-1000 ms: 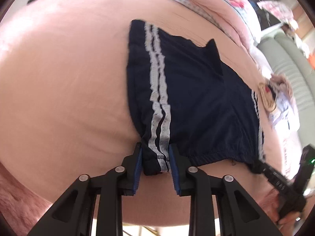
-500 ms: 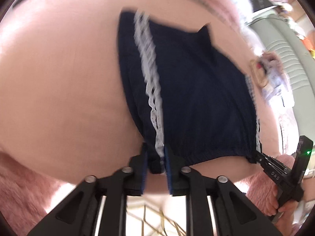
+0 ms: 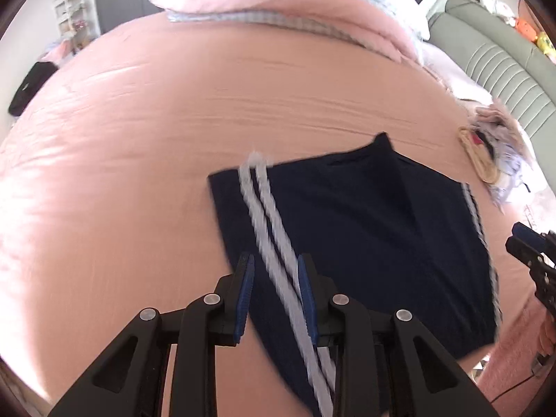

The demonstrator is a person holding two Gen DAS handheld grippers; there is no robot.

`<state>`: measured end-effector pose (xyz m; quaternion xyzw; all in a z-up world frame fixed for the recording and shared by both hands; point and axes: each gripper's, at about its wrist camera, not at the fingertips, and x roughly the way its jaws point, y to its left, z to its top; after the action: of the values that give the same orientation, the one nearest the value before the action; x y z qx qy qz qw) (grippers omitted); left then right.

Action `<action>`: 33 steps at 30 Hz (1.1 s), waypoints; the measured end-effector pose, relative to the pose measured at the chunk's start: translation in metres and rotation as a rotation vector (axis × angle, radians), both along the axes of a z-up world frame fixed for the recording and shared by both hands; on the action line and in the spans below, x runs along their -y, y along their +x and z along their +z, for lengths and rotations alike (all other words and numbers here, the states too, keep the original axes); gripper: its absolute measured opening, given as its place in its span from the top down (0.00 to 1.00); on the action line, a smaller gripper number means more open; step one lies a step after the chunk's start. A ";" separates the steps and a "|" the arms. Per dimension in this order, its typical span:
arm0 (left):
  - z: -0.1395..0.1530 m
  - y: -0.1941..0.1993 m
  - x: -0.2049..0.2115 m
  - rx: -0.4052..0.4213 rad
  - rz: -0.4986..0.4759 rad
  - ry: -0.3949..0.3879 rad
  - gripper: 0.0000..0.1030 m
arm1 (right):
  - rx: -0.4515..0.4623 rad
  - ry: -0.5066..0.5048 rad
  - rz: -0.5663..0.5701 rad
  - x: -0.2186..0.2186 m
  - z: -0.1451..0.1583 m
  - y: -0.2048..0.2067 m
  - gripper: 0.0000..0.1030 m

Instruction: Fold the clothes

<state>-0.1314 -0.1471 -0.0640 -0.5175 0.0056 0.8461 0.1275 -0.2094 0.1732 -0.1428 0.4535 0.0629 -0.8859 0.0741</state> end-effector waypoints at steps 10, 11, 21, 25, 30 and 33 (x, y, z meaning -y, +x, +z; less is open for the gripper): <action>-0.046 -0.047 0.001 -0.002 -0.077 -0.016 0.77 | 0.124 0.048 0.151 0.078 -0.055 -0.100 0.70; -0.048 -0.049 0.004 -0.006 -0.068 -0.037 0.77 | 0.137 0.070 0.156 0.084 -0.064 -0.109 0.70; -0.045 -0.052 0.042 0.010 0.050 -0.087 0.80 | 0.120 -0.005 0.122 0.084 -0.082 -0.154 0.70; -0.031 -0.049 0.056 -0.039 0.072 -0.005 0.80 | 0.080 -0.032 0.074 0.078 -0.072 -0.158 0.70; -0.030 -0.047 0.060 -0.045 0.039 0.045 0.80 | 0.065 -0.035 0.068 0.076 -0.053 -0.140 0.70; -0.041 -0.049 0.047 -0.005 0.001 0.030 0.80 | 0.096 0.006 0.112 0.083 -0.061 -0.136 0.70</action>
<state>-0.1806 -0.1942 -0.1053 -0.5132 -0.0072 0.8476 0.1348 -0.3452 0.0904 -0.2040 0.4915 0.0870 -0.8574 0.1251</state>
